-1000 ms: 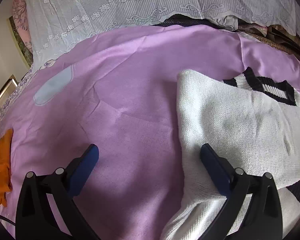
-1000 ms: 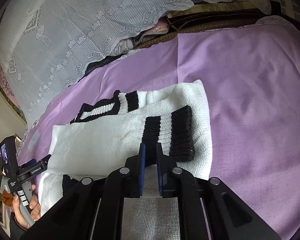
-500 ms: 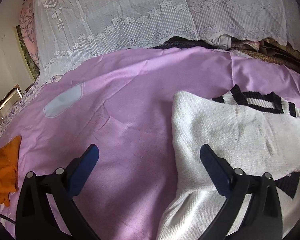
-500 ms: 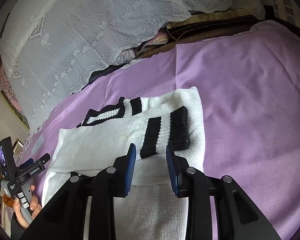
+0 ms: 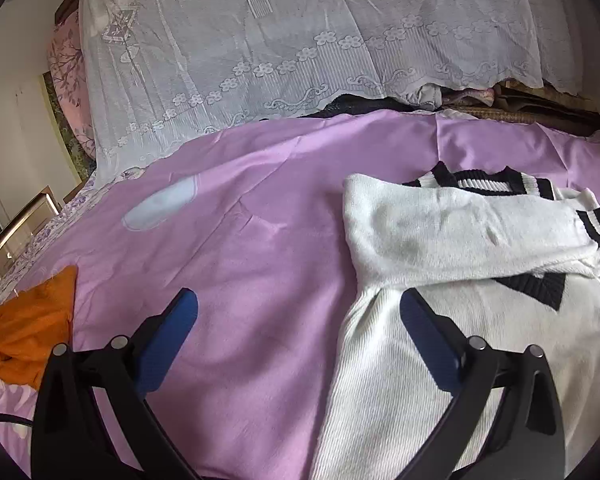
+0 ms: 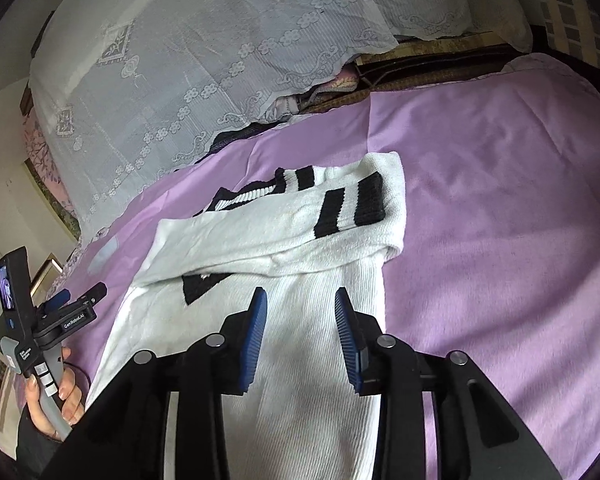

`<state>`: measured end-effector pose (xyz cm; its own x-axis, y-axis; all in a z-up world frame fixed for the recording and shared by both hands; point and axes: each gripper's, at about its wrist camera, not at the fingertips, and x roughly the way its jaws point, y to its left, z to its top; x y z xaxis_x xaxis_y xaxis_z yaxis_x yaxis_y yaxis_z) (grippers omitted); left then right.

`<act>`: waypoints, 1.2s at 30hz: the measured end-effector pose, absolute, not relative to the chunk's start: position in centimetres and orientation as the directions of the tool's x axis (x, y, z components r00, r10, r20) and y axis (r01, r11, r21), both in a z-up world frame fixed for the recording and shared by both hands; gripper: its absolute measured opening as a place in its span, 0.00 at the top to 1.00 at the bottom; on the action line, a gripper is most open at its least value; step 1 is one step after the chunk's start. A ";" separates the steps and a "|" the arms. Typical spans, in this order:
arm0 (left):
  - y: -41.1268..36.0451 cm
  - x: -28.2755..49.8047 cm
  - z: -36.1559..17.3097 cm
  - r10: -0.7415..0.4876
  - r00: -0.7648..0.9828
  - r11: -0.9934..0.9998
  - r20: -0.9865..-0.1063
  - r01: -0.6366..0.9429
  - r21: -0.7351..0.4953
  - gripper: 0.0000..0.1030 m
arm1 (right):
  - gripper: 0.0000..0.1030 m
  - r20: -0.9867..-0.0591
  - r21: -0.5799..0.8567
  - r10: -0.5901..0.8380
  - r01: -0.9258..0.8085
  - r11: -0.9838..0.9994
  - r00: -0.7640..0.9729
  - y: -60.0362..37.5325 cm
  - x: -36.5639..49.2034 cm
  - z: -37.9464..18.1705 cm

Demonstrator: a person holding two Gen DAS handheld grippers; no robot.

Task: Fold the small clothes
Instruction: 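Lower the folded edge onto the sweater and open the right gripper, then move both grippers to the ribbed hem of the folded sweater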

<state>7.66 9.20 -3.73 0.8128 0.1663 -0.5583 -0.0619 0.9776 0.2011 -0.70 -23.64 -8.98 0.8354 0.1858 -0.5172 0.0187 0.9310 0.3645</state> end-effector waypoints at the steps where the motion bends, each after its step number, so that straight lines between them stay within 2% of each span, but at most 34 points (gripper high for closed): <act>1: 9.4 7.0 -3.7 0.166 0.813 0.978 -0.558 -0.063 0.199 0.04 | 0.64 -0.516 0.353 0.185 0.011 0.935 0.836 -23.3 -1.2 -8.9; 7: 11.1 3.8 -3.7 0.158 0.820 0.983 -0.550 -0.076 0.169 0.04 | 0.57 -0.497 0.335 0.209 -0.036 0.941 0.842 -21.8 -4.5 -8.9; 22: 12.9 -2.3 -4.8 0.133 0.819 0.987 -0.558 -0.058 0.151 0.04 | 0.55 -0.478 0.430 0.220 0.008 0.903 0.850 -23.6 -10.5 -10.7; 26: 14.1 -3.7 -5.2 0.100 0.811 0.992 -0.576 -0.041 0.115 0.04 | 0.52 -0.476 0.475 0.236 0.021 0.880 0.847 -24.5 -11.8 -11.4; 31: 15.6 -5.6 -6.2 0.045 0.782 0.998 -0.622 -0.005 0.066 0.04 | 0.44 -0.479 0.540 0.276 0.032 0.841 0.833 -25.2 -13.1 -12.5; 36: 16.7 -8.4 -7.0 -0.074 0.750 0.996 -0.657 0.094 -0.004 0.04 | 0.40 -0.477 0.590 0.320 0.028 0.807 0.819 -25.5 -14.0 -13.1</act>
<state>-8.39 16.69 -6.99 0.7503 -0.0741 -0.6569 0.0945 0.9955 -0.0045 -13.99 -25.54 -13.10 0.8186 0.3204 -0.4768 0.0280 0.8067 0.5902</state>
